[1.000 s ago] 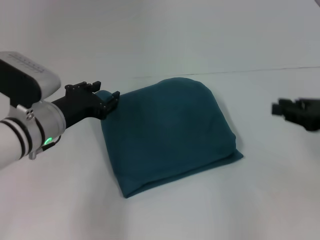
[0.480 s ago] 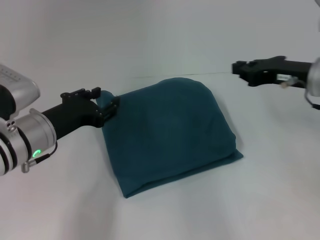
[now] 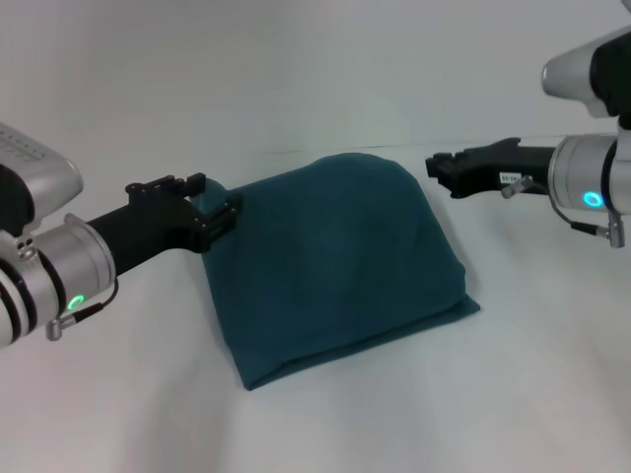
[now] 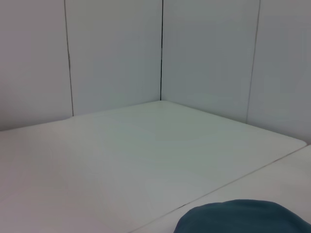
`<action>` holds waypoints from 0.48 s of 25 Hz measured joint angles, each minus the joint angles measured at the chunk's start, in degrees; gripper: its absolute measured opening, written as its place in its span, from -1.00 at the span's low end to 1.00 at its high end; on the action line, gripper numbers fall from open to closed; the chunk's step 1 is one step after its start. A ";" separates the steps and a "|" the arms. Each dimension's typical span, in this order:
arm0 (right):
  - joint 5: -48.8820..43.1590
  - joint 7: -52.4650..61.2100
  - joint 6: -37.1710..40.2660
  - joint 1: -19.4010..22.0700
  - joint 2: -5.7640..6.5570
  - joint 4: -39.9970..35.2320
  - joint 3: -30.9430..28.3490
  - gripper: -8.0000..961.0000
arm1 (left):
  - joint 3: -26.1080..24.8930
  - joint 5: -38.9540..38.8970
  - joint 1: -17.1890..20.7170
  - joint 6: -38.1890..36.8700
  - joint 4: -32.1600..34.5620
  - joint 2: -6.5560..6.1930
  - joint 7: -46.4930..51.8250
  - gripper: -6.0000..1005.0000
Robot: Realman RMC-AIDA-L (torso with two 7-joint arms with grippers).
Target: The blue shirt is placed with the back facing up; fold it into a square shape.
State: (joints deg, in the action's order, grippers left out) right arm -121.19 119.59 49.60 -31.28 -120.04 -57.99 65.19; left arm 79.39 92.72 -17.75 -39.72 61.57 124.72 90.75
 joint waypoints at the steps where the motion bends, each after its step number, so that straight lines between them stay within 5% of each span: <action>1: -0.20 -0.15 -0.46 -0.21 0.00 0.77 0.01 -0.78 | 0.00 0.00 -0.03 0.00 -0.02 0.00 -0.01 0.08; 12: -1.51 -1.91 -7.46 -2.38 -0.02 8.32 2.86 -0.75 | 0.41 0.00 -0.09 -0.68 0.18 0.00 0.01 0.08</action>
State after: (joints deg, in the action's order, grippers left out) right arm -122.70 117.68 42.14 -33.66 -120.06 -49.68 68.05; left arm 79.80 92.72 -17.84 -40.41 61.75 124.72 90.76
